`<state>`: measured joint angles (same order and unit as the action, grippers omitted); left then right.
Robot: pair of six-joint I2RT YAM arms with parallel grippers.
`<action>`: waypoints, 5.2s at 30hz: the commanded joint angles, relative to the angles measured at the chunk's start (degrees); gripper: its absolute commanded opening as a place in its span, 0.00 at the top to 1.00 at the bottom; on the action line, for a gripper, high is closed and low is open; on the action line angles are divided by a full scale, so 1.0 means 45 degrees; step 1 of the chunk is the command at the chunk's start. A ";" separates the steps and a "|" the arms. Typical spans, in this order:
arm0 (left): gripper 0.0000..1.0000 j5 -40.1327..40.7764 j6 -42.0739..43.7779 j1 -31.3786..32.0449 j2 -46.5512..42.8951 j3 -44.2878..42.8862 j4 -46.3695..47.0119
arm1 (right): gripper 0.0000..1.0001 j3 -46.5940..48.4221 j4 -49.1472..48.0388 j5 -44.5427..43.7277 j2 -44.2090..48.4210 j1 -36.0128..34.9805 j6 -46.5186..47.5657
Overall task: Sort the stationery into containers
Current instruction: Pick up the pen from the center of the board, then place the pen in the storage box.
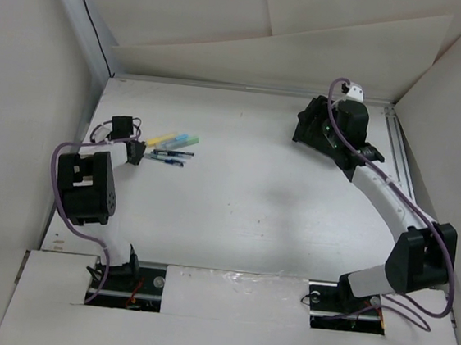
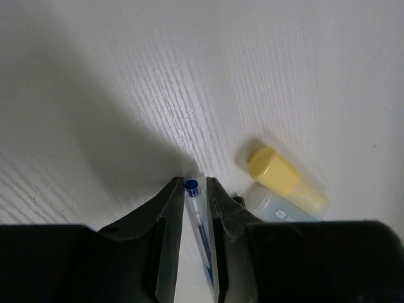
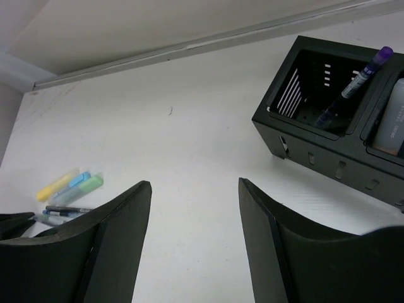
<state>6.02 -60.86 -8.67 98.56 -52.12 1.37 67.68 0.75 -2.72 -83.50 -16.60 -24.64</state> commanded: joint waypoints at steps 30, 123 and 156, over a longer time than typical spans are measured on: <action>1.00 0.0187 0.2215 0.0344 -0.1295 0.1345 -0.0443 | 0.27 0.1306 -0.0072 0.3827 -0.0231 -0.0937 0.0611; 0.33 -0.6845 0.4696 0.3586 -0.6084 0.5312 0.8310 | 1.00 0.2161 -0.2710 0.4225 -0.2402 0.0639 -0.1086; 0.59 -0.1535 0.5048 0.3586 -0.5205 0.3829 0.4151 | 0.55 0.6212 0.0047 -0.7596 -0.6425 0.0876 0.0359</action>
<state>-6.63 -39.16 7.40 74.89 -32.42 22.68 96.66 2.33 -34.15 -116.92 -11.62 -22.48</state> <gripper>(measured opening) 0.422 0.429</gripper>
